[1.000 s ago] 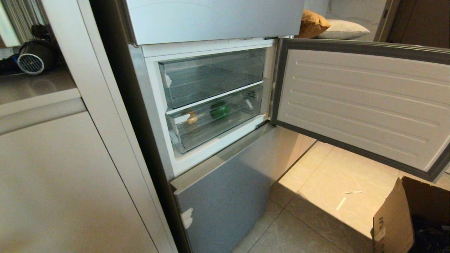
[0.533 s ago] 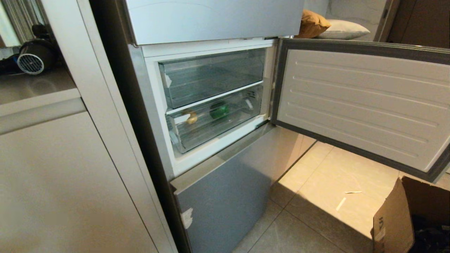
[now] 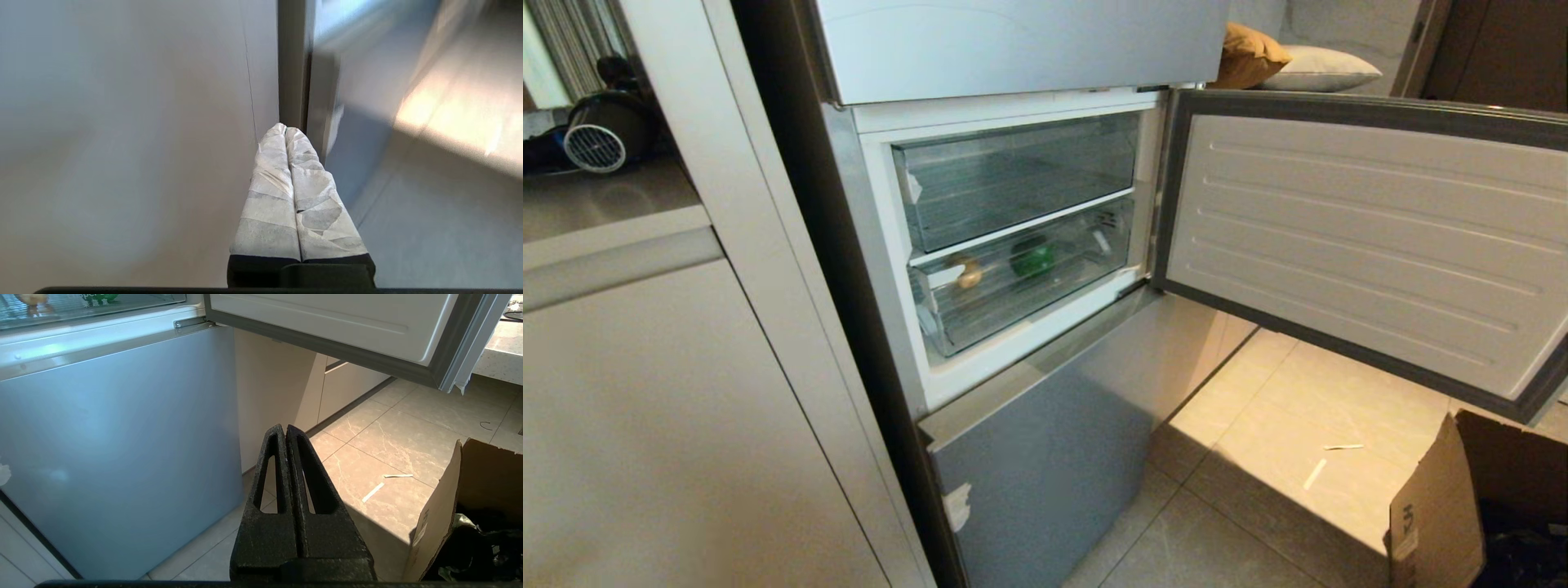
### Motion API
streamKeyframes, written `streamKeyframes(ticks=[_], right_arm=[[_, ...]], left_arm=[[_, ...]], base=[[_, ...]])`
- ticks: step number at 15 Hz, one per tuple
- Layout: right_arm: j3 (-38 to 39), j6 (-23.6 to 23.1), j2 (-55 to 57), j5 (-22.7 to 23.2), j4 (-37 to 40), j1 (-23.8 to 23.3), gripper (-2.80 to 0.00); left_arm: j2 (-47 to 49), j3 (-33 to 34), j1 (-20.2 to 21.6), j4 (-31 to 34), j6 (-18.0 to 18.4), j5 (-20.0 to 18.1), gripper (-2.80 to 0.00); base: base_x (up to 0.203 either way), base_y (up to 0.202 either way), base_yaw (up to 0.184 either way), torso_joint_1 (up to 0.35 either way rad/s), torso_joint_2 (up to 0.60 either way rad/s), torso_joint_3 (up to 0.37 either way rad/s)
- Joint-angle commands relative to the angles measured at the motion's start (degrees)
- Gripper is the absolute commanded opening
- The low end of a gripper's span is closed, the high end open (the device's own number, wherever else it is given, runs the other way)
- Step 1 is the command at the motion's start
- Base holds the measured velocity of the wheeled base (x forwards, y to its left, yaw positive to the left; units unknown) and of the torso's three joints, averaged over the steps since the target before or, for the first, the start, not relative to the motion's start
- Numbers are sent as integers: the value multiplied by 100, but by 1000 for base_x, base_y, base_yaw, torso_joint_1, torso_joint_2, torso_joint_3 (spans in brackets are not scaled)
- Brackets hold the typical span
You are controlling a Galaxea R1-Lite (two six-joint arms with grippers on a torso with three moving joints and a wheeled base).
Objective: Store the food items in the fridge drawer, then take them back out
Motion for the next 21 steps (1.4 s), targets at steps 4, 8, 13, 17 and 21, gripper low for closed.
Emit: streamKeyframes(ticks=[4,8,13,17,21], right_arm=[[176,0,-1,0,-7,1,-280],[176,0,-1,0,-7,1,-280],[176,0,-1,0,-7,1,-280],[176,0,-1,0,-7,1,-280],[151,-345,-1,23,-4,1,-280]], left_arm=[[-307,44,-35,-57,-247,57,-280],[-307,44,-35,-57,-247,57,-280],[-307,44,-35,-57,-247,57,-280],[-307,44,-35,-57,-247,59,-280],[-307,44,-35,-57,-247,57,-280]], base=[[0,0,0,0,0,0],[-3,-4,90,4,3,4],[0,-8,178,1,1,1],[2,-6,165,1,-2,0],[0,-1,23,-1,1,1]])
